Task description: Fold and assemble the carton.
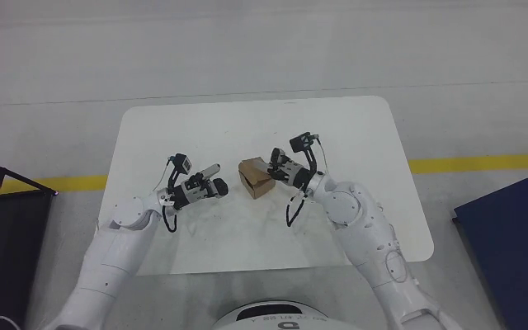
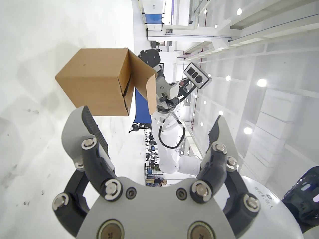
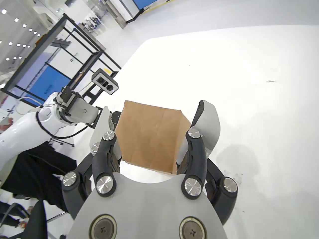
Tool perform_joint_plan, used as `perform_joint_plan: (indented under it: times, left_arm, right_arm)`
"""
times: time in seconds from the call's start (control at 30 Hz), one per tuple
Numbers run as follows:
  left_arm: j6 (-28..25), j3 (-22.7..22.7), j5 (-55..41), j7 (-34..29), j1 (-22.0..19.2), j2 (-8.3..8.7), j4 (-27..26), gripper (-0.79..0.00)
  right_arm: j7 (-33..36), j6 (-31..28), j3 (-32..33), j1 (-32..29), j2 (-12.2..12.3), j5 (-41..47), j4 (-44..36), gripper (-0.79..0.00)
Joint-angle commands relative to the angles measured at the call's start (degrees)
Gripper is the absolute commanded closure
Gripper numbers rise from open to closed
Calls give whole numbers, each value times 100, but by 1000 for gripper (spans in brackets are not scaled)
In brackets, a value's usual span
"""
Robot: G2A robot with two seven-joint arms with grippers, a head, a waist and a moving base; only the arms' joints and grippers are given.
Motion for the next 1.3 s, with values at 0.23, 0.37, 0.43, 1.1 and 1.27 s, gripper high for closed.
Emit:
perform_joint_plan:
  times: [0.23,0.37,0.43,1.1,1.27]
  left_arm:
    - [-88,282,18,58,-230,-92,346,-785]
    - [-117,414,41,112,-337,-139,464,-785]
    - [-135,455,39,114,-381,-157,514,-785]
    - [-439,-5,-583,-99,-201,-109,461,-785]
    - [-395,-421,-1575,-480,7,-72,338,-785]
  right_arm:
    - [254,123,-318,61,1,217,136,-523]
    - [363,348,-445,42,10,108,9,-520]
    - [423,453,-486,44,21,15,-42,-514]
    - [532,886,-642,32,116,-231,-276,-477]
    - [542,928,-684,28,136,-242,-250,-453]
